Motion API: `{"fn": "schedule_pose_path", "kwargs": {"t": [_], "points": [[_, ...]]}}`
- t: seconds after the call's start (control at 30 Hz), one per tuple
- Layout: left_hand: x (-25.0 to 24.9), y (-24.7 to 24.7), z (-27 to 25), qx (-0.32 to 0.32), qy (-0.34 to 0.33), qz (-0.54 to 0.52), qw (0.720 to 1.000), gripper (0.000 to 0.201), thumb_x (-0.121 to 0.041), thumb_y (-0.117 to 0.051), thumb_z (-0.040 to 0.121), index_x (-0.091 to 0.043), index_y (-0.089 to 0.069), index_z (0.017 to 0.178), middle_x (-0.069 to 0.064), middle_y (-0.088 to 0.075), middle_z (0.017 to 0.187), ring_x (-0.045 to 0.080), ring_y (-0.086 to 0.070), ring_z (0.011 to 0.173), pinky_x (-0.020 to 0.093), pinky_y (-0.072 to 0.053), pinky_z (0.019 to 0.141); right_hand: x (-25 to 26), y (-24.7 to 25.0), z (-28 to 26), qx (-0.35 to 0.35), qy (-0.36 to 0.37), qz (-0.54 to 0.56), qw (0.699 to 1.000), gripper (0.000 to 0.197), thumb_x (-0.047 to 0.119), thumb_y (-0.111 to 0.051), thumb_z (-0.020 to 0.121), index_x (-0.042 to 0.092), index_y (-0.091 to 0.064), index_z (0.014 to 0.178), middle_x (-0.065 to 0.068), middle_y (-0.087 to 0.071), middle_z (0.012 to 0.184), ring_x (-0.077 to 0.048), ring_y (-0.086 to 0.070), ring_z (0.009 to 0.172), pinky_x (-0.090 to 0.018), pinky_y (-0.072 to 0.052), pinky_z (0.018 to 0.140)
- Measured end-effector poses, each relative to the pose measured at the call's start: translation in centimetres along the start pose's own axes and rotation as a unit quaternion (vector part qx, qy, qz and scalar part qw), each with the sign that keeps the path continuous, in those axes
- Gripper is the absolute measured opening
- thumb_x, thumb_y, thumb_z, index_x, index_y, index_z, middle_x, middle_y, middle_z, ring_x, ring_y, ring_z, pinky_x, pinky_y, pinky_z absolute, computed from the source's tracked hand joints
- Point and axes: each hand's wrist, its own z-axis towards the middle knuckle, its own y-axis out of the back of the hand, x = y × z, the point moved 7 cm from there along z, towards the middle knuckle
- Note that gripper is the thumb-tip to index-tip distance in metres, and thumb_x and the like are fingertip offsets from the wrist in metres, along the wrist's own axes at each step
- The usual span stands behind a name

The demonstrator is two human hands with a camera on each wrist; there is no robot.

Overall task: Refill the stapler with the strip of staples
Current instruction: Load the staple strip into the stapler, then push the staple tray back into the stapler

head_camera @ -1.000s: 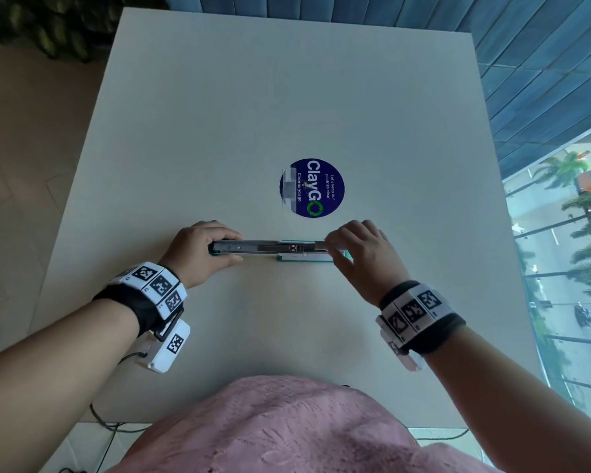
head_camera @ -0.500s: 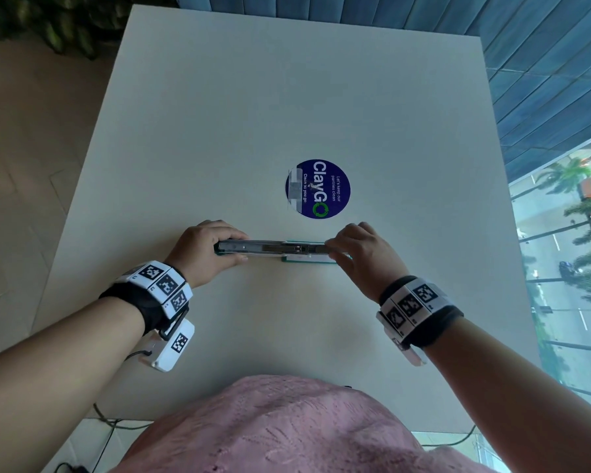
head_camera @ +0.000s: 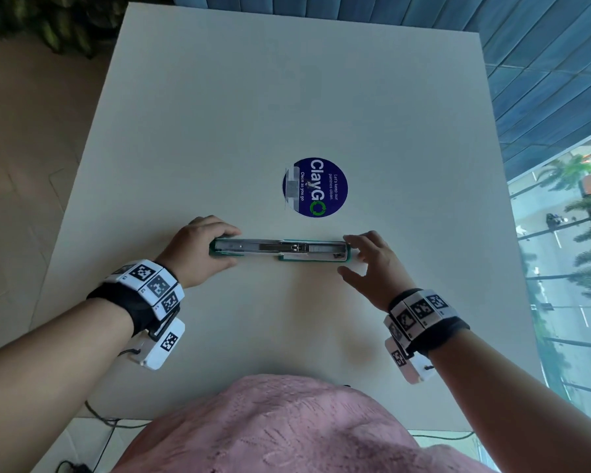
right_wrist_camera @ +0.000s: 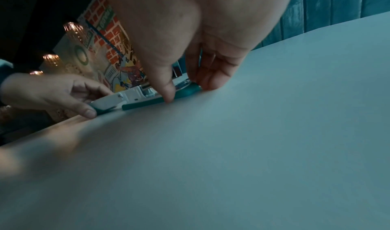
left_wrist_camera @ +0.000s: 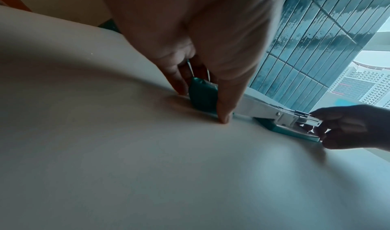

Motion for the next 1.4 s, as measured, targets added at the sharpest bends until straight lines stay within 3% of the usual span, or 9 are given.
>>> {"fn": "schedule_pose_path", "kwargs": {"t": [0.27, 0.4, 0.47, 0.63, 0.73, 0.87, 1.13, 1.27, 1.4], "points": [[0.2, 0.9, 0.0, 0.017, 0.006, 0.037, 0.999, 0.031, -0.015, -0.079, 0.062, -0.021, -0.066, 0.090, 0.001, -0.063, 0.089, 0.021, -0.055, 0.088, 0.037, -0.048, 0.082, -0.5, -0.2, 1.4, 0.022, 0.032, -0.003, 0.999, 0.034, 0.017, -0.072, 0.076, 0.018, -0.059, 0.108, -0.002, -0.051, 0.096, -0.018, -0.052, 0.077, -0.035, -0.051, 0.071], [-1.6, 2.9, -0.4, -0.021, -0.013, -0.007, 1.000, 0.030, -0.008, -0.078, 0.060, -0.021, -0.064, 0.084, -0.001, -0.062, 0.085, 0.013, -0.056, 0.078, 0.015, -0.045, 0.076, -0.8, -0.3, 0.9, -0.012, 0.033, 0.011, 0.999, 0.036, 0.016, -0.073, 0.077, 0.014, -0.060, 0.111, -0.006, -0.055, 0.097, -0.019, -0.053, 0.081, -0.031, -0.047, 0.073], [-3.6, 3.6, -0.4, -0.024, -0.039, -0.038, 0.998, 0.027, -0.010, -0.079, 0.063, -0.017, -0.065, 0.085, 0.001, -0.064, 0.086, 0.014, -0.057, 0.079, 0.012, -0.045, 0.076, -0.9, -0.4, 0.9, -0.021, 0.031, 0.018, 0.999, 0.036, 0.015, -0.073, 0.077, 0.013, -0.060, 0.111, -0.008, -0.055, 0.098, -0.022, -0.054, 0.083, -0.032, -0.047, 0.075], [-8.6, 2.7, 0.9, 0.020, -0.104, -0.099, 0.989, 0.029, -0.030, -0.073, 0.066, -0.021, -0.066, 0.093, -0.002, -0.067, 0.092, 0.011, -0.063, 0.086, 0.016, -0.048, 0.084, -1.1, -0.5, 1.0, -0.010, 0.034, 0.013, 0.999, 0.036, 0.014, -0.072, 0.078, 0.011, -0.059, 0.112, -0.010, -0.056, 0.099, -0.023, -0.054, 0.086, -0.032, -0.046, 0.079], [-11.0, 0.4, 2.2, 0.051, -0.121, -0.088, 0.987, 0.031, -0.025, -0.076, 0.068, -0.020, -0.067, 0.097, -0.001, -0.069, 0.091, 0.012, -0.063, 0.085, 0.020, -0.051, 0.082, -1.0, -0.4, 1.2, 0.000, 0.034, 0.005, 0.999, 0.035, 0.015, -0.072, 0.079, 0.012, -0.059, 0.112, -0.009, -0.055, 0.100, -0.020, -0.052, 0.085, -0.031, -0.045, 0.079], [-13.6, -4.2, 3.7, 0.106, -0.172, 0.005, 0.979, 0.029, -0.026, -0.071, 0.074, -0.018, -0.067, 0.102, 0.003, -0.068, 0.093, 0.018, -0.060, 0.084, 0.035, -0.052, 0.080, -0.8, -0.4, 1.2, 0.008, 0.041, 0.004, 0.999, 0.034, 0.016, -0.071, 0.079, 0.013, -0.060, 0.111, -0.008, -0.054, 0.098, -0.019, -0.051, 0.083, -0.032, -0.046, 0.078], [-13.3, -6.7, 5.3, 0.160, -0.141, 0.065, 0.975, 0.032, -0.031, -0.070, 0.075, -0.015, -0.069, 0.103, 0.006, -0.065, 0.095, 0.022, -0.056, 0.090, 0.043, -0.051, 0.081, -0.9, -0.2, 1.1, 0.005, 0.029, 0.019, 0.999, 0.034, 0.014, -0.071, 0.080, 0.011, -0.059, 0.112, -0.009, -0.054, 0.099, -0.024, -0.057, 0.081, -0.038, -0.051, 0.078], [-13.2, -6.7, 4.9, 0.140, -0.155, 0.052, 0.977, 0.034, -0.032, -0.070, 0.076, -0.014, -0.068, 0.105, 0.009, -0.066, 0.097, 0.026, -0.057, 0.092, 0.043, -0.051, 0.082, -0.7, -0.1, 1.0, 0.005, 0.030, 0.013, 0.999, 0.034, 0.014, -0.071, 0.080, 0.011, -0.059, 0.112, -0.009, -0.055, 0.100, -0.023, -0.057, 0.081, -0.040, -0.052, 0.078], [-11.0, -5.1, 4.1, 0.075, -0.153, 0.052, 0.984, 0.047, -0.036, -0.075, 0.070, -0.012, -0.063, 0.109, 0.009, -0.064, 0.105, 0.026, -0.055, 0.101, 0.039, -0.050, 0.088, -0.8, -0.2, 1.0, 0.007, 0.017, 0.011, 1.000, 0.035, 0.015, -0.069, 0.081, 0.011, -0.059, 0.115, -0.009, -0.055, 0.102, -0.025, -0.057, 0.084, -0.043, -0.053, 0.080]]}}
